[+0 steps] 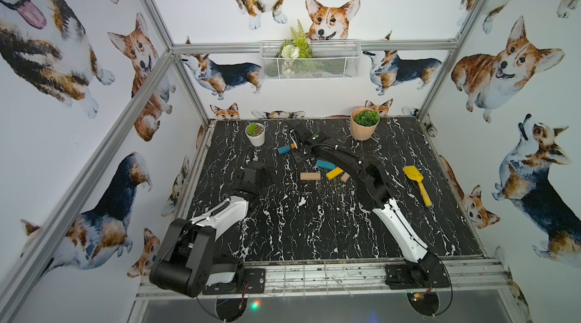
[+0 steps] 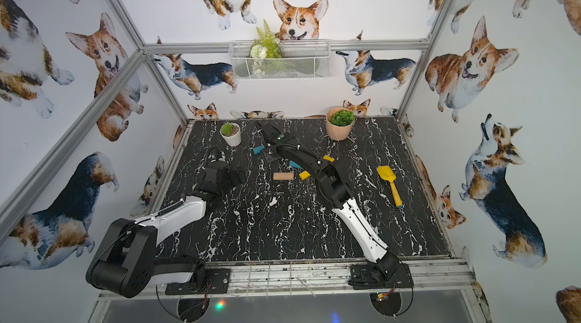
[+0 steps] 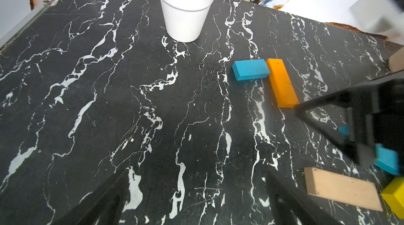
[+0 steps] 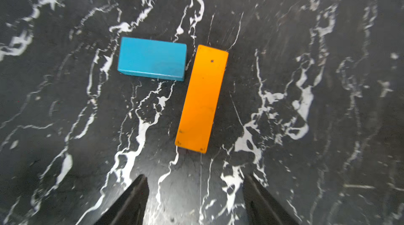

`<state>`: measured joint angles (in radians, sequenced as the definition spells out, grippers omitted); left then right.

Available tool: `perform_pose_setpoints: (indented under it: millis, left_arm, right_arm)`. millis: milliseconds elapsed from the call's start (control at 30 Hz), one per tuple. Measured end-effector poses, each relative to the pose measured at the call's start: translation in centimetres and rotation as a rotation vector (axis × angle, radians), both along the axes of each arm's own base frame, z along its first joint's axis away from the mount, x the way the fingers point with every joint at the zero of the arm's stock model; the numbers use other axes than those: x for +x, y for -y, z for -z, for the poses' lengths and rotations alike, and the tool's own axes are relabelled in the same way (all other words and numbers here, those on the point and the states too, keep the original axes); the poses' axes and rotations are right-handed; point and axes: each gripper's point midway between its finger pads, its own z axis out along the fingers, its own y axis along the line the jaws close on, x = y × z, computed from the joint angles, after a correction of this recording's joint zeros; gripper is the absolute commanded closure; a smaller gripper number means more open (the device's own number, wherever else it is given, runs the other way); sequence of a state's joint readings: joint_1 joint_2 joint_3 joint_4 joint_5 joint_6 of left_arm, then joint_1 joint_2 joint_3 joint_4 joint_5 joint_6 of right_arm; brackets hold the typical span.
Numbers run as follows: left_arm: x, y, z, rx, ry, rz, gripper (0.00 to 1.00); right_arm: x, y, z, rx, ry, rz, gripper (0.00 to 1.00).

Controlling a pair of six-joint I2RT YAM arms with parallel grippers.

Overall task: Assemble a giraffe with building blocks
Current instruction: Assemble the building block at the center of the board, then pick up the building block from the center of the board.

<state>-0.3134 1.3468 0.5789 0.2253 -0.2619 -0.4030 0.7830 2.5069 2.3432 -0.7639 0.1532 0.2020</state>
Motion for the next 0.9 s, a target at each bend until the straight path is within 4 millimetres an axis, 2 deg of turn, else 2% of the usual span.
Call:
perform_pose_setpoints:
  millis: [100, 167, 300, 433, 533, 667, 733, 900]
  left_arm:
    - [0.1, 0.3, 0.0, -0.009, 0.004, 0.016, 0.0]
    - [0.1, 0.7, 0.2, -0.02, 0.002, 0.033, 0.0]
    - [-0.1, 1.0, 0.5, -0.079, -0.03, -0.007, 0.0]
    - [-0.4, 1.8, 1.2, -0.151, -0.085, -0.065, 0.0]
    - [-1.1, 2.5, 2.8, -0.15, -0.137, -0.061, 0.0]
    - [-1.6, 2.2, 3.8, -0.113, -0.16, -0.048, 0.0]
    - [-1.9, 2.3, 3.7, -0.106, -0.159, -0.031, 0.0]
    - [-1.8, 2.6, 2.0, -0.108, -0.093, 0.002, 0.0]
  right_arm:
    - [-0.5, 1.1, -2.6, 0.026, 0.011, -0.002, 0.23]
    - [-0.7, 2.0, -3.3, 0.054, -0.007, -0.002, 0.22]
    - [-1.7, 5.5, -2.0, 0.036, -0.078, 0.007, 0.21]
    - [-5.2, 6.9, 0.2, -0.022, -0.168, -0.085, 0.19]
    - [-7.3, 7.3, 1.8, -0.042, -0.225, -0.148, 0.17]
    - [-8.5, 7.1, 2.3, -0.065, -0.237, -0.205, 0.14]
    - [-9.0, 6.2, 2.3, -0.064, -0.236, -0.247, 0.14]
    - [-8.4, 4.6, 3.3, -0.076, -0.23, -0.297, 0.13]
